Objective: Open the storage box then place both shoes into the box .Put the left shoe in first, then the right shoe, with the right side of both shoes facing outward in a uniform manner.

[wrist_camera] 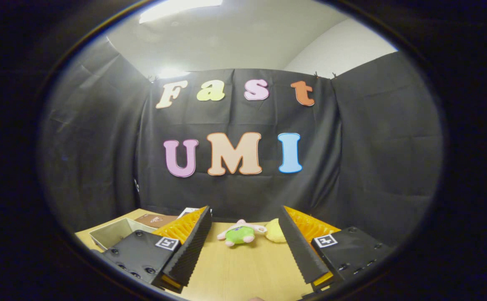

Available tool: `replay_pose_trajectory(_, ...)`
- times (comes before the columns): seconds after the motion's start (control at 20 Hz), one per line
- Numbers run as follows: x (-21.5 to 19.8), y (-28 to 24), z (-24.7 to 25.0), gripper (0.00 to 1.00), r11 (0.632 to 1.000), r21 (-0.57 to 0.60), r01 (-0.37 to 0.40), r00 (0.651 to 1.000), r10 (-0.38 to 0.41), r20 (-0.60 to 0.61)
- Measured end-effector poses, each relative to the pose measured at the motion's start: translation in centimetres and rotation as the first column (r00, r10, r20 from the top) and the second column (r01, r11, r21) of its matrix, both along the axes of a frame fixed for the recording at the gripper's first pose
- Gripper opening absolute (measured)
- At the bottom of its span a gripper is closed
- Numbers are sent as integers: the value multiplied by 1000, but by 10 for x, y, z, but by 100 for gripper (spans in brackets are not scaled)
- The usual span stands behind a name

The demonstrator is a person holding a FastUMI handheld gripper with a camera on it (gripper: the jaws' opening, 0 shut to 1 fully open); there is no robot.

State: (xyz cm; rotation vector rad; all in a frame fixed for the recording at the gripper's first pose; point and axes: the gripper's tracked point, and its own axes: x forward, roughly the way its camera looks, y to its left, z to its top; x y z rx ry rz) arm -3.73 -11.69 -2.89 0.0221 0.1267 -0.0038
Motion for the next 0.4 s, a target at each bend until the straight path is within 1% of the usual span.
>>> replay_pose_trajectory(0.15, 0, -8, 3, 100, 999, -34, 6, 1000, -6, 8)
replay_pose_trajectory(0.4, 0, -17, 12, 100, 1000, -21, 15, 1000, -14, 24)
